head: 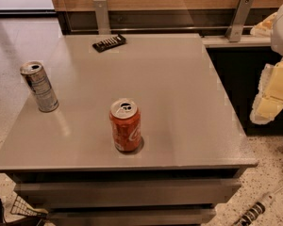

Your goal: Move coke can near rxbar chocolate

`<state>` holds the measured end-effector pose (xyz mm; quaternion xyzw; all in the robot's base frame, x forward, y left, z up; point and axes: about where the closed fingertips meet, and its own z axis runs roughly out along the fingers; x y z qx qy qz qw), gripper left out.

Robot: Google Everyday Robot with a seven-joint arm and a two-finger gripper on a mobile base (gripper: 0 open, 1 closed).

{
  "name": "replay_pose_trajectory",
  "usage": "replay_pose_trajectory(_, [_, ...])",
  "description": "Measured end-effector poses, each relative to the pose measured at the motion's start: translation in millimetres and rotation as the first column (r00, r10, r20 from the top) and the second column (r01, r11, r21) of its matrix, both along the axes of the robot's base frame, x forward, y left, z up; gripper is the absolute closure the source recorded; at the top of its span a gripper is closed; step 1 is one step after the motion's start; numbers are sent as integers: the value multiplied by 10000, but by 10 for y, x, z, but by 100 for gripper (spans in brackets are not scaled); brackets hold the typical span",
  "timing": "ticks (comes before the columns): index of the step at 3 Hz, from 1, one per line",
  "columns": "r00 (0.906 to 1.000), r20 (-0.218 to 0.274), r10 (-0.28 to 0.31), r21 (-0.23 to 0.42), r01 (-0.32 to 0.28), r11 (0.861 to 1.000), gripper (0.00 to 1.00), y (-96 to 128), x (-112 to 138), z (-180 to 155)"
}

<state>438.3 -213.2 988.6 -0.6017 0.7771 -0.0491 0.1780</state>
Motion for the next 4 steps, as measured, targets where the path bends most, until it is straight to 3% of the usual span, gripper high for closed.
replay_pose_trajectory(1, [10000, 27, 11, 13, -11, 10000, 0, 5, -1, 5])
replay_pose_trajectory(2, [9988, 162, 469, 726, -479, 9962, 0, 109, -9, -68])
replay_pose_trajectory(3, [9905, 438, 1302, 2104, -1366, 9680, 0, 249, 46, -248])
replay_pose_trajectory(4, [9751, 689, 2107, 3829, -2209, 8970, 0, 513, 80, -458])
